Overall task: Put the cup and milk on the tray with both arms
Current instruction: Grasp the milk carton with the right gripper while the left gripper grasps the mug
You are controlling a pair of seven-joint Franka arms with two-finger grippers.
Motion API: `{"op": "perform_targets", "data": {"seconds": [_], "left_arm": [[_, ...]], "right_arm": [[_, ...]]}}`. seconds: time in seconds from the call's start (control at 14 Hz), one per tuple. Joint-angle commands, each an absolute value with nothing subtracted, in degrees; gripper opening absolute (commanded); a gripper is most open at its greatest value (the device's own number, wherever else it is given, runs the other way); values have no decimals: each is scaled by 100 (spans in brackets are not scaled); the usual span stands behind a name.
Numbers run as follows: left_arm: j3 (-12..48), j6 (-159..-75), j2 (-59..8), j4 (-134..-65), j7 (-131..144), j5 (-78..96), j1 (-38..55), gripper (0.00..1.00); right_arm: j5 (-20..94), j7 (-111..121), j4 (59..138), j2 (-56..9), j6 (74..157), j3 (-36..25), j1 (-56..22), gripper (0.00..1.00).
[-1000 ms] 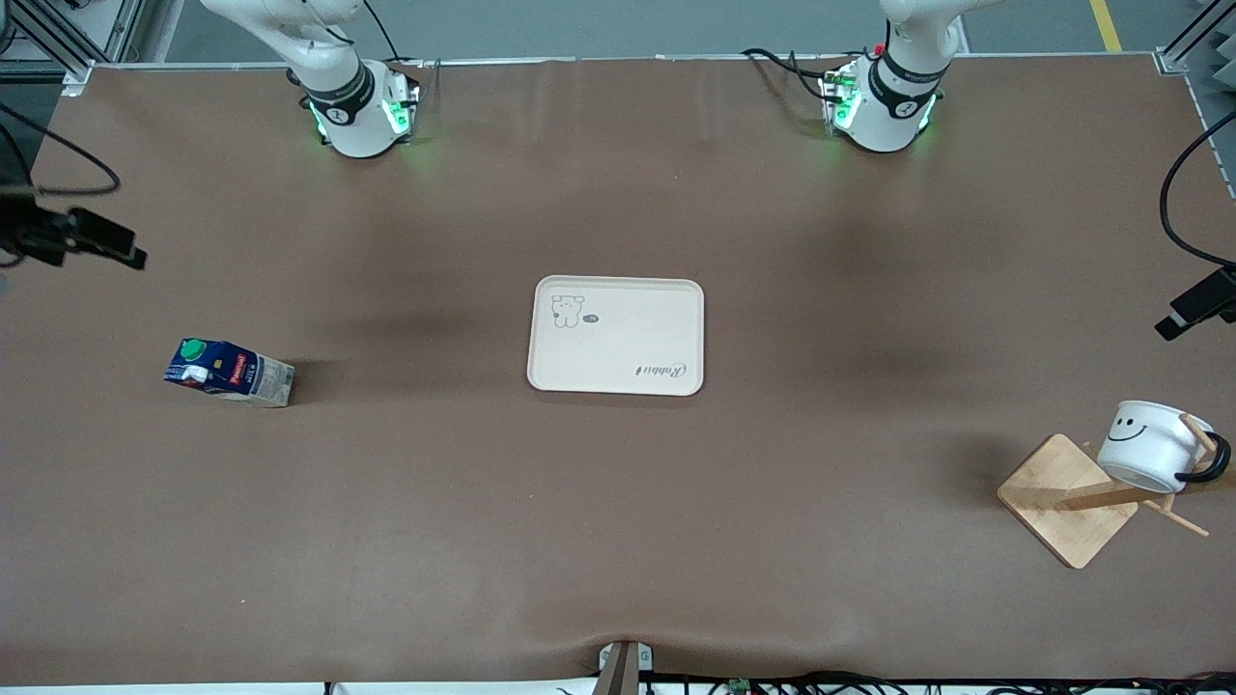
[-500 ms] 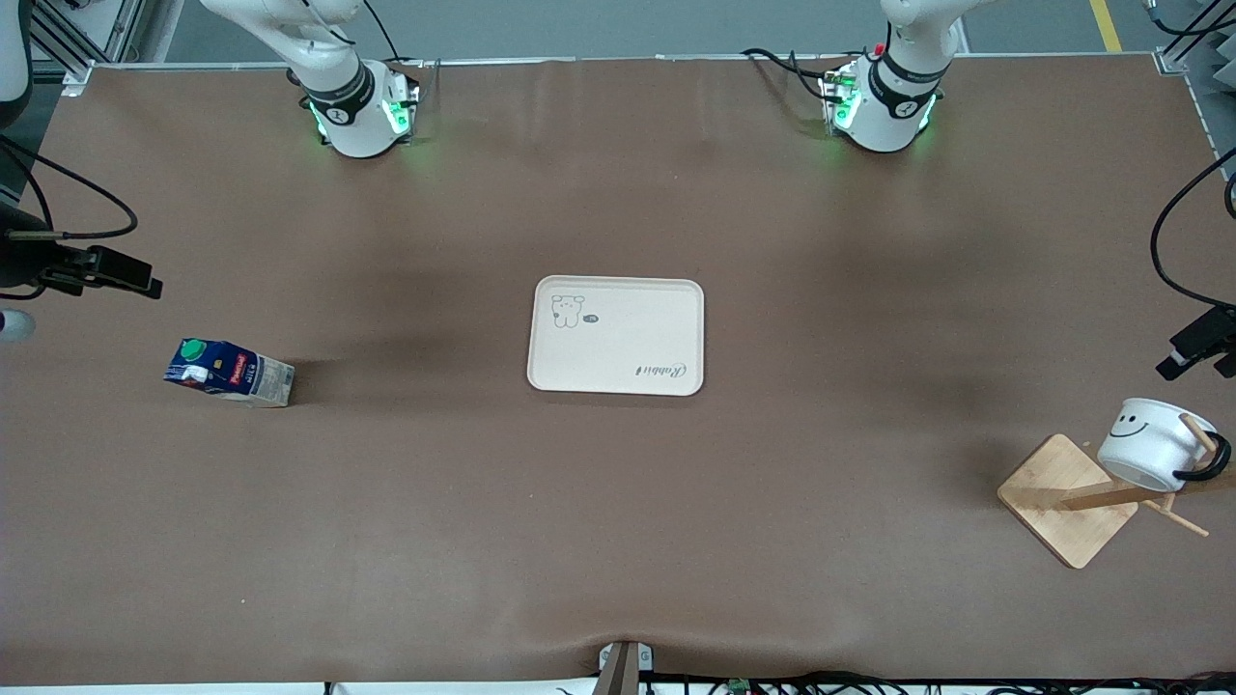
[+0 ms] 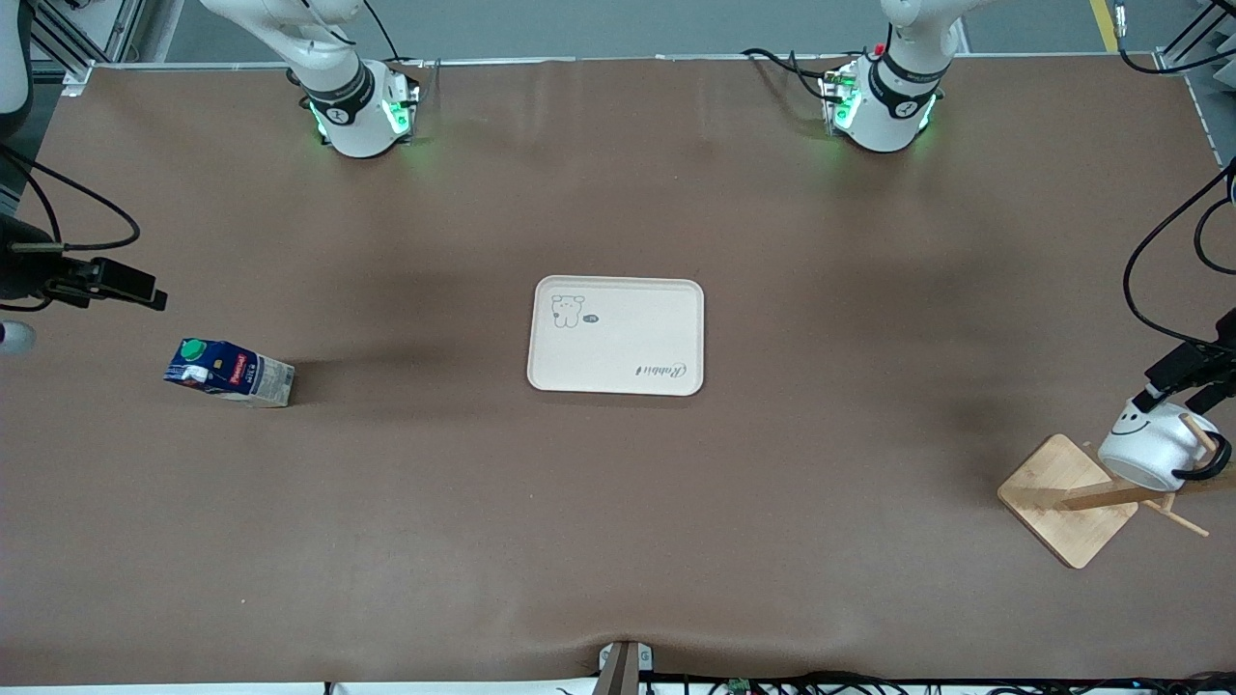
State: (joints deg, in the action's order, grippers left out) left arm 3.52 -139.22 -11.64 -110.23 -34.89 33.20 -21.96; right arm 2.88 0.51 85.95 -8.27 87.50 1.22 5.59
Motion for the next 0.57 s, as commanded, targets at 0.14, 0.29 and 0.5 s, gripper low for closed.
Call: {"op": "perform_targets", "data": {"seconds": [0.14,0.29,0.5], "left_arm": [[430,-14001,-1300,-10855,-3621,3463,-2162,19],[501,-14010,-1353,-10784,-3621,3463,-2136,0],[536,-14019,-1371,-10775,-3621,3463,-2074,0]], "right_arm": [[396,97,8552,-1289,8676,193,694,100],[448,35,8543,-1450,8570,193,764,100],[457,44,8561,-1485,8079,193,817,100]]}}
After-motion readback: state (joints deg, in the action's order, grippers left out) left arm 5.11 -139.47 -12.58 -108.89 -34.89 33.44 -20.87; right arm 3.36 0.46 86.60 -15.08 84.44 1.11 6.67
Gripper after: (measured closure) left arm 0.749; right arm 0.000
